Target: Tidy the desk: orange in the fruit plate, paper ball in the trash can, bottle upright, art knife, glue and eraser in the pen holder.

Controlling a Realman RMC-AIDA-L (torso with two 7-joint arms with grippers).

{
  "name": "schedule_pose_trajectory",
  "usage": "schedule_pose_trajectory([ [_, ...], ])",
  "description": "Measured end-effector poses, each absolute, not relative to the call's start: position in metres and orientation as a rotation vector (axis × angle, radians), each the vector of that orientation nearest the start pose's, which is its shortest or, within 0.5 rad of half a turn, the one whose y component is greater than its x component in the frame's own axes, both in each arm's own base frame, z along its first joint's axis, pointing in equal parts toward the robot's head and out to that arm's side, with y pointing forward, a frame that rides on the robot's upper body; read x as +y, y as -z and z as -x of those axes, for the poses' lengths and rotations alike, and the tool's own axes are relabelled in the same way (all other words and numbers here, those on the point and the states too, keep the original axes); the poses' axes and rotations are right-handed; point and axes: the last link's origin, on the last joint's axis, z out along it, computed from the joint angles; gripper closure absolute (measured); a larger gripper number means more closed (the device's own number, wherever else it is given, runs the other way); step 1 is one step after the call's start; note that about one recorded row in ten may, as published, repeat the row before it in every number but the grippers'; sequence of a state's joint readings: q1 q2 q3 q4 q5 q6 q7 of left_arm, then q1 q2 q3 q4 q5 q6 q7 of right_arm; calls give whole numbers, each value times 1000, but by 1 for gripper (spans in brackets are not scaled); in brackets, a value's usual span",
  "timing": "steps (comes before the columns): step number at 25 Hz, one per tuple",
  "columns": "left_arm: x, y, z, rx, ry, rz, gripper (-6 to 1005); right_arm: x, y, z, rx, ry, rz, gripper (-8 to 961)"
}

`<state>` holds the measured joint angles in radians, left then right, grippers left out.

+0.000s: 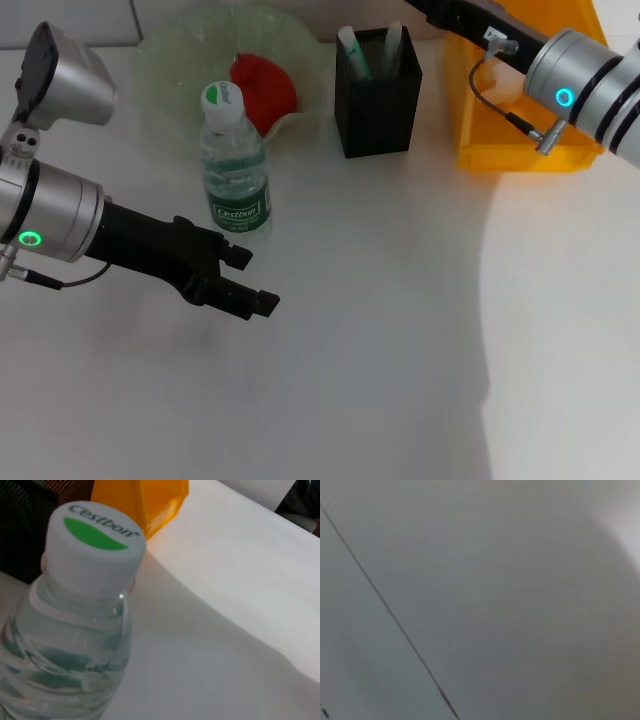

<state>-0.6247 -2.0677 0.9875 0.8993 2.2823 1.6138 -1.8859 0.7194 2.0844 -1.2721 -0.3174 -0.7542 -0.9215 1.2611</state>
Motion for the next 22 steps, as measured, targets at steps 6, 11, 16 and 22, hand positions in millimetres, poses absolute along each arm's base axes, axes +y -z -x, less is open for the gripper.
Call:
schedule_pose_trajectory([
  [6,342,5,228,-832,55,2985,158,382,-6,-218,820,-1337,2082,316],
  [11,338,2,227,-795,52,3020,158,308,-32,-248,675,-1301,2485,201],
  [16,333,0,224,-752,58,3071,158,238,-35,-294,766,-1038,2859,201],
  [22,314,-3,227,-613,293,3153,158,217,-25,-306,777,-1016,2847,201],
])
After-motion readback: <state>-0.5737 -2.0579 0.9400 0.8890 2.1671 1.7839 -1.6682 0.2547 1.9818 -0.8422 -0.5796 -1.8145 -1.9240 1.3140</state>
